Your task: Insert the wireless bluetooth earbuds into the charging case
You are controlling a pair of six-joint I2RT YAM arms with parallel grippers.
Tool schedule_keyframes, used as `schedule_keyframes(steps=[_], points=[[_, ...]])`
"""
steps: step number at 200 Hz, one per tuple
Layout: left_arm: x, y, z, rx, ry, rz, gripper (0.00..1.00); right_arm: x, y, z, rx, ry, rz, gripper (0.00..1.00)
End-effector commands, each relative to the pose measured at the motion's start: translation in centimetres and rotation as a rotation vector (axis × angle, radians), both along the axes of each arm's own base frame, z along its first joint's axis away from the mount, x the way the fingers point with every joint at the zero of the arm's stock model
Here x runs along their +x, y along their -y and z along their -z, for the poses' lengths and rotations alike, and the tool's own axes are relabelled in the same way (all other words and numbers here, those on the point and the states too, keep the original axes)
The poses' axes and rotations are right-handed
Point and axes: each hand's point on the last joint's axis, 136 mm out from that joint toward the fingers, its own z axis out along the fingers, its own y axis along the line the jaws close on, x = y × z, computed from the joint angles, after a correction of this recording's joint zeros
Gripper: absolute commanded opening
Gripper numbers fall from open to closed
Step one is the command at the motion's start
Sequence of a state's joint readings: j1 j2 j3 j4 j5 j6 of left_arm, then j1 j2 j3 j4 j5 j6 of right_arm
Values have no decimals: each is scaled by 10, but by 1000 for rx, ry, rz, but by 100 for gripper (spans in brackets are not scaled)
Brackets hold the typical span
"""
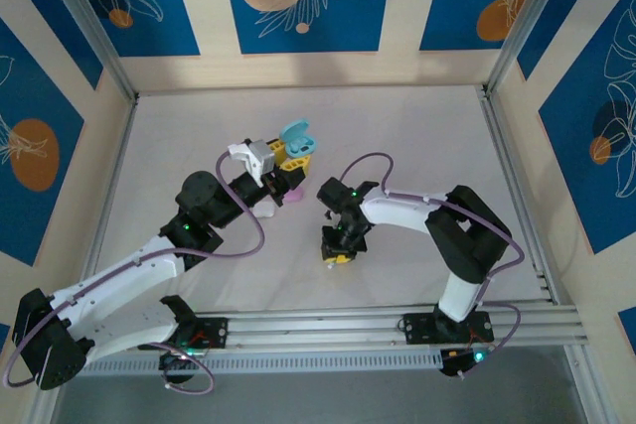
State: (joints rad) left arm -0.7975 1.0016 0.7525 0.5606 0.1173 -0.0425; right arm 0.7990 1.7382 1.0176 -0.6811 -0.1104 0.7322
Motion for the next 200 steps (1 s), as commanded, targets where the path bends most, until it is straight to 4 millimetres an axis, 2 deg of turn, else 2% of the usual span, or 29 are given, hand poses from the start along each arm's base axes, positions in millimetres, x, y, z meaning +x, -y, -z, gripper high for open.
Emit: schedule_keyframes(steps=[1, 40, 109, 142, 162, 200], points=[[-4, -2, -12, -31, 26, -3, 24, -2, -1, 1, -29, -8, -30, 26], [-5, -1, -11, -28, 22, 0, 24, -5, -14, 3, 13, -26, -27, 27], [-5, -3, -11, -28, 22, -6, 24, -3, -22, 1, 54, -32, -21, 31], [-4, -3, -11, -27, 22, -8, 24, -2, -24, 1, 54, -30, -19, 31], [-5, -3, -12, -27, 23, -7, 24, -3, -26, 1, 64, -30, -23, 27], [-5, -4, -11, -29, 22, -9, 24, -5, -23, 5, 6, -21, -59, 27]])
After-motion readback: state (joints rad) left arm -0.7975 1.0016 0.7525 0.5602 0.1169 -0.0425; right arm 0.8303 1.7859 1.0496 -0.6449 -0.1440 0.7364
